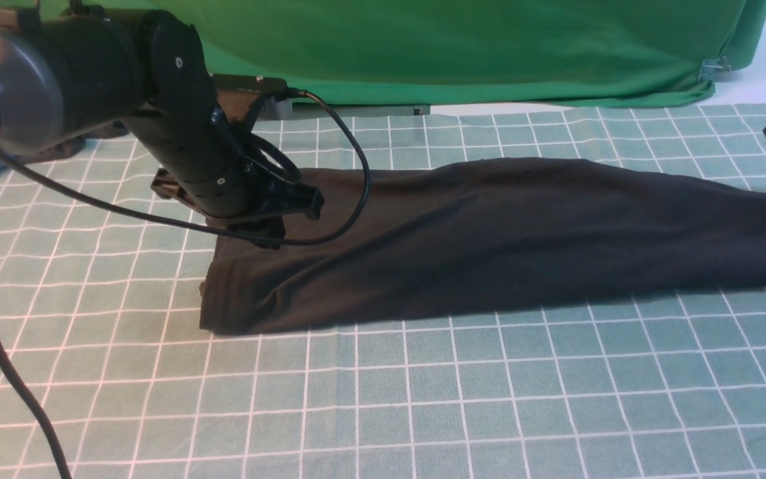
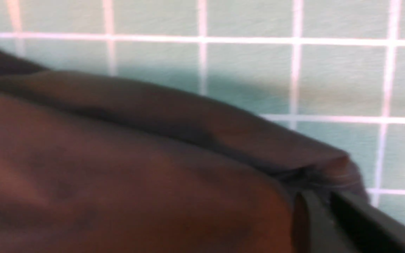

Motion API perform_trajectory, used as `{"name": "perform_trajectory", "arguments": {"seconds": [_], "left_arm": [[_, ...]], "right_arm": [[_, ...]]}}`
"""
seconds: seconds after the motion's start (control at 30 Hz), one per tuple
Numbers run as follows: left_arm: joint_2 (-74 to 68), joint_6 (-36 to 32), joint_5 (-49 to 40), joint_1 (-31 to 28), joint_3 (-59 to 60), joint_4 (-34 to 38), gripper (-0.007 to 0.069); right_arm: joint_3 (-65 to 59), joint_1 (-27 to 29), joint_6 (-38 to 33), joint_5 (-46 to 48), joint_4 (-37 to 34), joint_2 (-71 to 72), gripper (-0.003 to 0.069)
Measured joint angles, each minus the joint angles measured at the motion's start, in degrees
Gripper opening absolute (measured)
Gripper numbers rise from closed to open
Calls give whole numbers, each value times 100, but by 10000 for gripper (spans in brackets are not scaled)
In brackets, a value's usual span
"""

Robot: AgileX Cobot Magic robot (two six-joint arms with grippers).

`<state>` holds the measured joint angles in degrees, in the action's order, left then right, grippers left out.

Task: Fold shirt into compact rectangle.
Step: 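Pull the folded dark garment lengthwise by its ends to straighten it flat on the table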

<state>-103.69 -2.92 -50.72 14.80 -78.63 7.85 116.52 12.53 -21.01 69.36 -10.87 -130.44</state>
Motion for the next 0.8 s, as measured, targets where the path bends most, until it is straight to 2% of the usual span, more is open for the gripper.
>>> {"name": "perform_trajectory", "arguments": {"seconds": [0.1,0.13,0.17,0.2,0.27,0.37,0.47,0.53,0.6,0.67,0.8], "left_arm": [[0,0,25,0,0,0,11],[0,0,25,0,0,0,11],[0,0,25,0,0,0,11],[0,0,25,0,0,0,11],[0,0,25,0,0,0,11],[0,0,19,0,0,0,11],[0,0,8,0,0,0,11],[0,0,8,0,0,0,11],[0,0,8,0,0,0,11],[0,0,8,0,0,0,11],[0,0,8,0,0,-18,11]], "right_arm": [[0,0,-54,26,-54,-24,286],[0,0,-53,26,-54,-39,300],[0,0,-53,26,-54,-96,378],[0,0,-60,32,-59,-167,423],[-18,0,-60,31,-66,-288,436],[-58,0,-36,31,-150,-471,396],[-64,0,-36,31,-226,-556,297],[-64,0,-51,30,-246,-556,155],[-64,0,-57,30,-274,-556,76],[-64,0,-64,30,-286,-543,52],[-64,0,-58,46,-242,-366,49]]}}
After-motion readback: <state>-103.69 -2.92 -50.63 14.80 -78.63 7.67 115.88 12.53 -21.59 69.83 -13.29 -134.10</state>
